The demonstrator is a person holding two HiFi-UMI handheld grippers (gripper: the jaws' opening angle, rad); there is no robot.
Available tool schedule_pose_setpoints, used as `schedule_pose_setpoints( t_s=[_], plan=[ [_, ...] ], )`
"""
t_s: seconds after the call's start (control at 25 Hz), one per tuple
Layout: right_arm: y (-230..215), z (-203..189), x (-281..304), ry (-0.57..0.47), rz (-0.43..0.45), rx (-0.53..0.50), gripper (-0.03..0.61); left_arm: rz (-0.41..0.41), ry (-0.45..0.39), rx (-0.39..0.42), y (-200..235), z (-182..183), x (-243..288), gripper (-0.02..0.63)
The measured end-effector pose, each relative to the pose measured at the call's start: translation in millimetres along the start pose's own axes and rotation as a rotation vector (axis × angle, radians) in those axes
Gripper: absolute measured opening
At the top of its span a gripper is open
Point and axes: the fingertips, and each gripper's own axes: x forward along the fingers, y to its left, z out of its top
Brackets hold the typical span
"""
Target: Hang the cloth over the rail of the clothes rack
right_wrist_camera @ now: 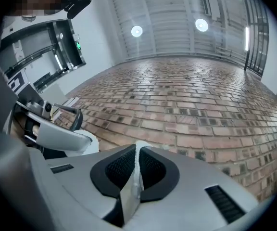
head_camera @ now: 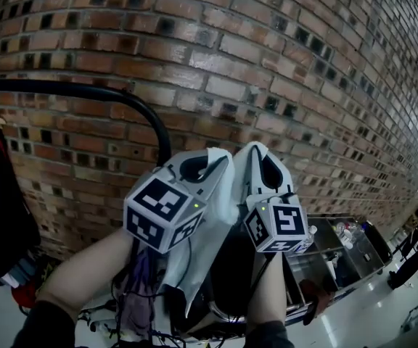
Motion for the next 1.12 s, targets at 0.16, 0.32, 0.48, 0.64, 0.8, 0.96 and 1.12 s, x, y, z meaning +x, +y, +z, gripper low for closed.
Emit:
schedule_pose_setpoints(
  t_s=[0.16,0.32,0.48,0.64,0.8,0.96,1.12],
  plan=[
    [-5.8,15.0,13.8,-0.030,-0.009,-0.012,0.040,0.003,-0.013,-0.044,9.5,14.5,10.1,0.043],
    [-9.0,24.2,26.7,-0.048,-0.037,-0.021,0.040,0.013,0.005,-0.091,23.0,26.0,23.8,0.043],
    [-8.5,34.3,42.5,-0.075,-0.022,0.004,0.040,0.016,0.006,-0.109,33.5,42.6,29.8,0.043],
    [-6.3,54.9,46.7,-0.143,-0.018,-0.021,0.040,0.019,-0.038,-0.089,41.5,71.4,27.8,0.043],
    [-8.7,74.1,48.2,-0.217,-0.024,0.002,0.040,0.023,-0.057,-0.059,53.1,101.3,32.4,0.043],
    [-8.7,85.1,53.8,-0.254,-0.017,0.038,0.040,0.014,-0.073,-0.119,74.8,134.2,32.2,0.043],
    [-0.2,100.2,60.2,-0.285,0.000,0.041,0.040,0.010,-0.080,-0.075,92.1,164.4,15.7,0.043]
  ],
)
